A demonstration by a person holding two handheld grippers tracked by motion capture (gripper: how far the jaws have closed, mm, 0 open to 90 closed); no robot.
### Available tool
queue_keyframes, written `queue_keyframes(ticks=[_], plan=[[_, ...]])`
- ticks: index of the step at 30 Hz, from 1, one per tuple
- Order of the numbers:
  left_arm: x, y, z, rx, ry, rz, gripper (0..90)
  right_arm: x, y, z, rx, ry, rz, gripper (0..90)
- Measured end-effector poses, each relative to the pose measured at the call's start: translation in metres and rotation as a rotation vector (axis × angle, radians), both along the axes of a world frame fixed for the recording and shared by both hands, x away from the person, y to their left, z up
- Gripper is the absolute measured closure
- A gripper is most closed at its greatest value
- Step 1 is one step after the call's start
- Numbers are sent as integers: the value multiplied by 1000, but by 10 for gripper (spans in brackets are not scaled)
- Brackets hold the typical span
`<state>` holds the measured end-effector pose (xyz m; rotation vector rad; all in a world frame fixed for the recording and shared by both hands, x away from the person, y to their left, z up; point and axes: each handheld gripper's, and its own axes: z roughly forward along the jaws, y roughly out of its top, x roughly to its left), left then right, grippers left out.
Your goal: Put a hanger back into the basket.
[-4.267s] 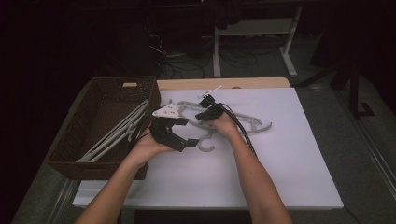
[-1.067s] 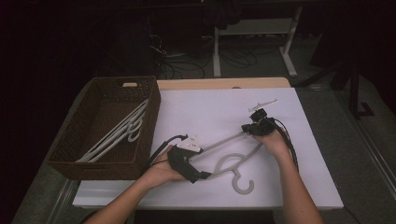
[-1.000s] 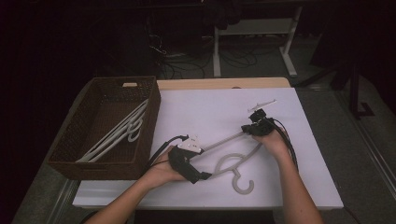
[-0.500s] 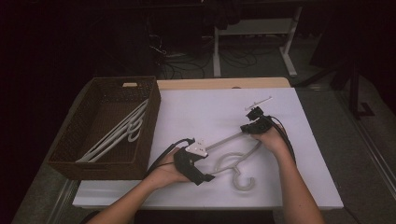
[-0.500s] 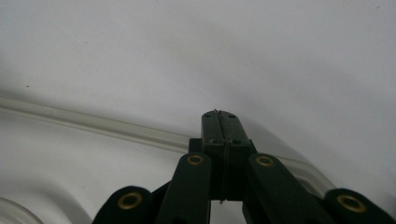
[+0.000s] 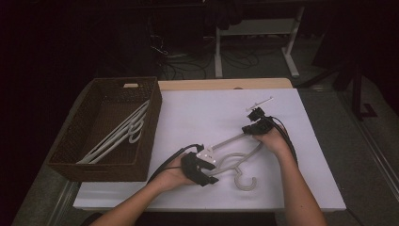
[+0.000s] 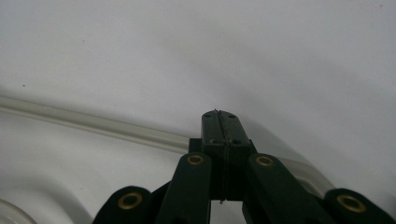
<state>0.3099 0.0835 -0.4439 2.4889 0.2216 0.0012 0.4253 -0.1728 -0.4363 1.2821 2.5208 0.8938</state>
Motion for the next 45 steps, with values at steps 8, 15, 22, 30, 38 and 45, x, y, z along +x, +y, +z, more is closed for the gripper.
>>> queue_keyframes(ticks=[8,15,22,30,38,45], plan=[[0,-6,-2,22,-6,-4,640,1,0,0,-2,3,3,891],[3,-5,-2,17,11,-1,774,1,0,0,-2,6,0,891],[8,-3,-3,1,50,7,817,0,0,3,28,1,-8,881],[11,0,9,-38,34,42,821,-16,-14,37,127,-93,-39,671],[21,12,27,-37,29,104,822,-52,-32,68,158,-205,-77,518],[36,28,66,-58,35,193,822,-74,-40,64,139,-221,-71,423]])
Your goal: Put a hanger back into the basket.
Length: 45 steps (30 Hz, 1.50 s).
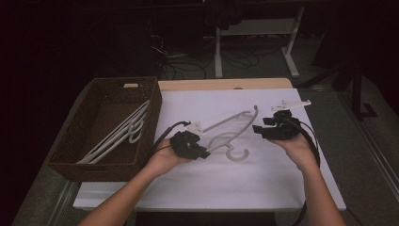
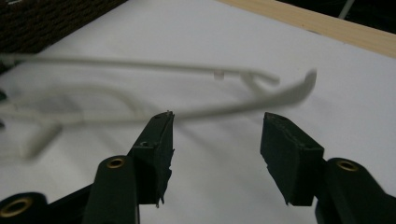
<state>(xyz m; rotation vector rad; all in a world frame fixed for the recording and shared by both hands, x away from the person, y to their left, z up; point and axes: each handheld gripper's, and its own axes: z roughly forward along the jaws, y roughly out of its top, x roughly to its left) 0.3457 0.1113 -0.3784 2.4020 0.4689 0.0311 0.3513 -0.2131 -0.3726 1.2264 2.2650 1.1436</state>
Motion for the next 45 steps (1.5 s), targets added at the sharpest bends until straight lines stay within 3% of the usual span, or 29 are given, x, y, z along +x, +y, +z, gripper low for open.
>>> queue_keyframes(ticks=[9,15,17,18,23,27,28,29,32,33,34,38,45], plan=[[13,23,58,-49,-23,54,822,-20,-7,-20,13,9,25,330],[18,42,90,-50,-60,60,822,-30,-12,-22,17,11,27,268],[21,60,106,-66,-82,81,822,-33,-13,-22,20,3,31,251],[21,60,106,-66,-82,81,822,-35,-13,-21,26,5,33,240],[26,104,124,-67,-112,137,822,-42,-14,-21,38,-13,48,206],[27,138,128,-68,-119,177,822,-42,-11,-20,27,-20,47,199],[27,138,128,-68,-119,177,822,-42,-11,-20,23,-22,48,198],[27,156,126,-69,-118,196,822,-42,-10,-21,21,-21,49,196],[28,181,119,-70,-114,232,822,-41,-9,-21,14,-17,51,196],[28,181,119,-70,-114,232,822,-41,-9,-21,14,-17,51,196],[29,198,113,-79,-105,261,821,-41,-8,-22,13,-18,52,195],[28,229,101,-83,-100,301,821,-40,-8,-21,13,-19,45,196],[17,266,84,-69,-66,341,822,-38,-8,-22,6,-18,40,196]])
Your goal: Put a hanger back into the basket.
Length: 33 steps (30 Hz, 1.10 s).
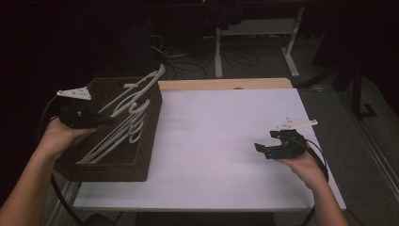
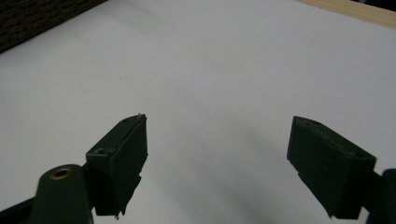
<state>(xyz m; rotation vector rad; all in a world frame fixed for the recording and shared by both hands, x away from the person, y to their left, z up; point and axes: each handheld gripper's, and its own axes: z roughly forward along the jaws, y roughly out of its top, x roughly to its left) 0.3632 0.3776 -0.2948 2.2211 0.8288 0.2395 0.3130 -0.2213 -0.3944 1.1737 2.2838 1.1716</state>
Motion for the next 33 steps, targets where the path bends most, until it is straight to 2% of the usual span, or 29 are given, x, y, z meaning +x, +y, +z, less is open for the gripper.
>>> queue_keyframes(ticks=[6,12,14,17,18,19,24,26,28,29,30,31,32,33], plan=[[-9,20,-9,-6,18,27,821,1,1,0,-5,-2,1,197],[-12,29,-20,-10,52,52,821,2,2,0,-4,0,-4,197],[-10,29,-25,-16,61,54,821,2,2,0,-4,-1,-4,197],[-9,26,-27,15,67,56,820,2,2,0,-4,0,-3,197],[-6,23,-29,29,87,58,819,2,2,0,-5,-1,-4,197],[-4,22,-31,38,88,52,818,2,2,0,-5,-2,-3,197],[2,17,-38,38,110,50,816,2,1,1,-1,-3,-7,197],[3,20,-41,39,118,52,816,2,0,1,-1,-3,-7,198],[3,25,-46,-5,151,58,814,2,0,1,-1,-3,-7,198],[3,25,-46,-5,151,58,812,2,0,1,-2,-3,-7,198],[5,27,-52,-4,187,58,808,2,0,1,-2,-4,-7,197],[5,27,-52,-4,187,58,789,2,0,1,-3,-5,-5,198],[4,26,-58,30,171,66,746,2,0,2,-4,-6,-5,197],[4,25,-59,46,167,70,684,2,1,2,-3,-5,-6,198]])
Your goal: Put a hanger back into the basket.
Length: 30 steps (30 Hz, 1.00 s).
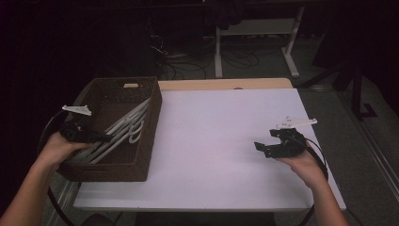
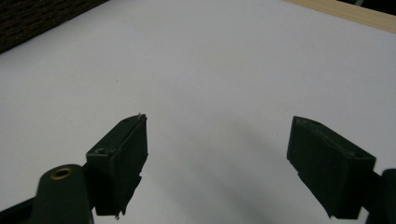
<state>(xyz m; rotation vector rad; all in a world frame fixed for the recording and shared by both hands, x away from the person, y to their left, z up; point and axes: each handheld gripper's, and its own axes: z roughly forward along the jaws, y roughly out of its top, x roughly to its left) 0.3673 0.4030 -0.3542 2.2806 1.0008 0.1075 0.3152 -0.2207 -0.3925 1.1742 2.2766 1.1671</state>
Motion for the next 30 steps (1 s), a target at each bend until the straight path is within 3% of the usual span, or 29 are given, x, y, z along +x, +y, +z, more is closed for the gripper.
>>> queue_keyframes(ticks=[5,8,9,11,17,18,20,30], plan=[[-3,-1,2,15,-23,-10,505,0,1,1,1,-1,3,198],[-4,-1,2,25,-23,-12,328,0,1,2,1,-4,3,197],[-5,0,4,49,-27,9,290,0,1,2,0,-6,3,197],[-5,2,7,34,-46,27,206,0,1,3,2,-7,2,197],[-8,2,16,-30,-85,30,169,-1,2,6,4,-14,6,196],[-10,-3,22,-67,-113,25,159,-1,3,8,6,-19,11,194],[-13,-10,28,-92,-144,12,147,-1,4,11,8,-24,17,190],[-24,-54,46,-176,-244,-41,28,-5,14,27,42,-49,85,130]])
